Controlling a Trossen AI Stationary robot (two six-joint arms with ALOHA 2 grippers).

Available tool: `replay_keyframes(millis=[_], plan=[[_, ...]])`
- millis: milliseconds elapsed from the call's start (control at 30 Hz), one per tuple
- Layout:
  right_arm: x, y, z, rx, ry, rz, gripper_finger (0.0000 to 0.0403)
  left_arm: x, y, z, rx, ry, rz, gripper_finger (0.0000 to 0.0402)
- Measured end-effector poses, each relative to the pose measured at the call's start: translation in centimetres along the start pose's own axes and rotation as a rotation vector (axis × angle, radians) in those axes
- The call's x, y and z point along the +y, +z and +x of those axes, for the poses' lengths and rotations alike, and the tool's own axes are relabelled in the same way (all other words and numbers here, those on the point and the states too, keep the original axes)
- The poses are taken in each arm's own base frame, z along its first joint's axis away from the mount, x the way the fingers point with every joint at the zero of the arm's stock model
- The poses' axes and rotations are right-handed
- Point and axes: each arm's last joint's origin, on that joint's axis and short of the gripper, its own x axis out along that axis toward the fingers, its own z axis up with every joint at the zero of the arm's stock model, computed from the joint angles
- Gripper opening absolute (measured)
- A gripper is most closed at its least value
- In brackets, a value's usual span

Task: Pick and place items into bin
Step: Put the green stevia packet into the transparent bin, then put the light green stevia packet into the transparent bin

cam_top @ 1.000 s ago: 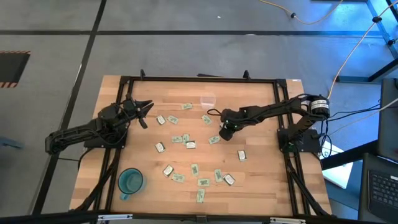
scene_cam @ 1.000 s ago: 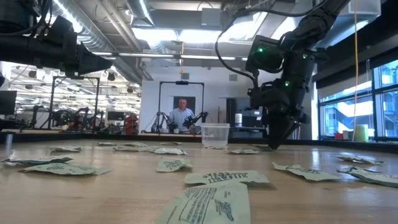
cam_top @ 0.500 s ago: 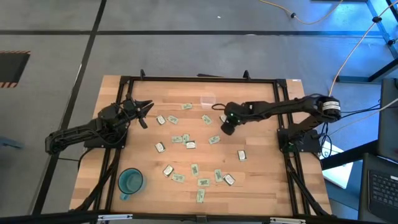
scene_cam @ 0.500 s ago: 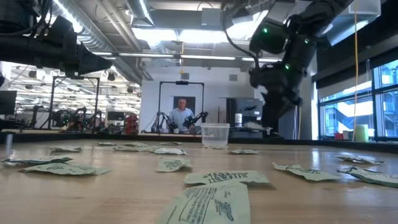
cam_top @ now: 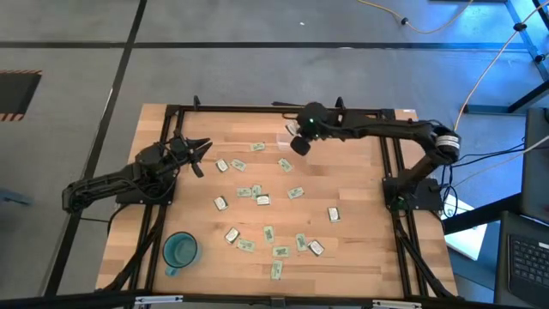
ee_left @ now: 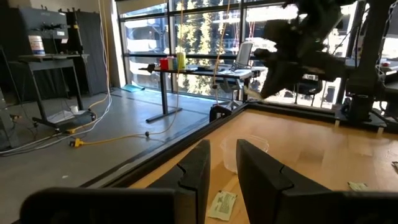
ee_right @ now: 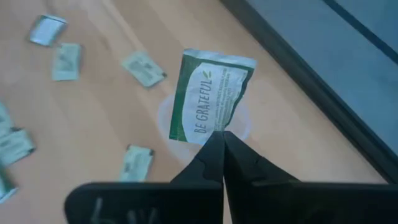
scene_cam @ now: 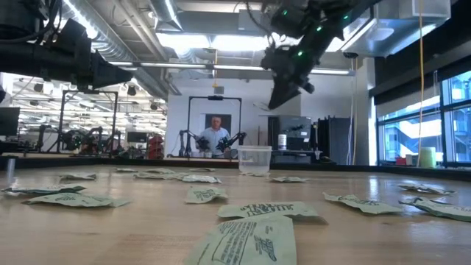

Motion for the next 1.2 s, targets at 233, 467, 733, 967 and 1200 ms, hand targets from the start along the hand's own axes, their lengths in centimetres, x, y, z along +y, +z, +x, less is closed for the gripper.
replay_keyframes(millis=[233, 467, 733, 967, 1200], plan=[[-0.2, -0.9, 5.0, 0.146, 0.01, -0.044, 0.0, 0.0, -0.1, 0.1, 0.009, 0.0, 0.003, 0.0072], [0.1, -1.7, 7.6, 0.207, 0.006, -0.08, 0.0, 0.0, -0.1, 0.1, 0.015, 0.0, 0.004, 0.0072], [0.2, -1.5, 7.7, 0.197, 0.009, -0.115, 0.0005, 0.0, -0.2, 0.1, 0.018, 0.0, 0.005, 0.0072], [0.2, -1.5, 7.7, 0.191, 0.011, -0.126, 0.0044, 0.0, -0.2, 0.1, 0.018, 0.0, 0.005, 0.0072], [0.0, -1.0, 6.7, 0.162, -0.03, -0.132, 0.0083, 0.0, -0.2, 0.1, 0.018, 0.0, 0.005, 0.0072]])
